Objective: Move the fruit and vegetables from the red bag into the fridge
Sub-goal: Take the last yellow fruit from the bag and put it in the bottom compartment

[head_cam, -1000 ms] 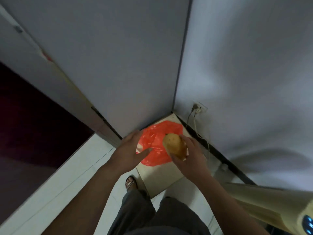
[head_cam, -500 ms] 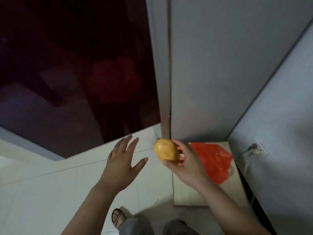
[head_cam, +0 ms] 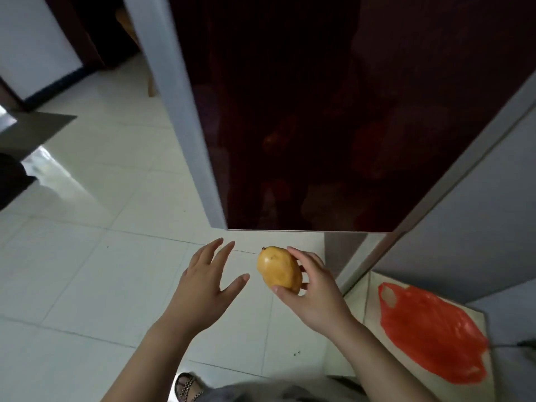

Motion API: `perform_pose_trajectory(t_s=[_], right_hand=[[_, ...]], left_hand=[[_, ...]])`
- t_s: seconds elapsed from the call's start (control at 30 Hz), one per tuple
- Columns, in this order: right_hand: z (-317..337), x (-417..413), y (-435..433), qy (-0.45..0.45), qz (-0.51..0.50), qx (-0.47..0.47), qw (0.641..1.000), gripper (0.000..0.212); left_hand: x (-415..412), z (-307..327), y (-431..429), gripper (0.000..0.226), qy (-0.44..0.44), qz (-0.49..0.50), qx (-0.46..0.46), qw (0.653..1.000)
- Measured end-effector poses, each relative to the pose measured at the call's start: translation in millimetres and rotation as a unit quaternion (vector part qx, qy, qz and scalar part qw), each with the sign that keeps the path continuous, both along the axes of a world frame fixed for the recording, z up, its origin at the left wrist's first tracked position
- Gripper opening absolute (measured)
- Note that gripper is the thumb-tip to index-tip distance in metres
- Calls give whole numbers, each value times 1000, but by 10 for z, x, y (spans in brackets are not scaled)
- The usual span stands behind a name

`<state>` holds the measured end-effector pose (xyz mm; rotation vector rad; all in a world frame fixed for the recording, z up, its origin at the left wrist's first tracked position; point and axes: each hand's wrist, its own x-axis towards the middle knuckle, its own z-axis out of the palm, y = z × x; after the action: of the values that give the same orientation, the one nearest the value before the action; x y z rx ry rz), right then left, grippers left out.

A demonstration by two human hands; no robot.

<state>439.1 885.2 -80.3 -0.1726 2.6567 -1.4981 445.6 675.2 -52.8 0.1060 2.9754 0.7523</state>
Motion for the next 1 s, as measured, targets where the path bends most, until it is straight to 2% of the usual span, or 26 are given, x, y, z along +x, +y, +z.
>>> perform_pose_trajectory(t_s=[0.2, 0.43, 0.7, 1.0], right_hand=[[11, -308, -1546, 19, 30, 9, 999, 70], [70, -589, -2918, 22, 84, 22, 996, 70], [17, -1061, -3725, -1, 125, 68, 990, 72], [-126, -2004, -4458, -15, 138, 48, 989, 72]], left_hand=[[-137, -76, -1469, 88, 7, 21, -10, 1000], [-114, -91, -2903, 94, -26, 106, -29, 994], [-381, -91, -3708, 93, -48, 104, -69, 991], [-1246, -120, -4311, 90, -86, 98, -76, 989]])
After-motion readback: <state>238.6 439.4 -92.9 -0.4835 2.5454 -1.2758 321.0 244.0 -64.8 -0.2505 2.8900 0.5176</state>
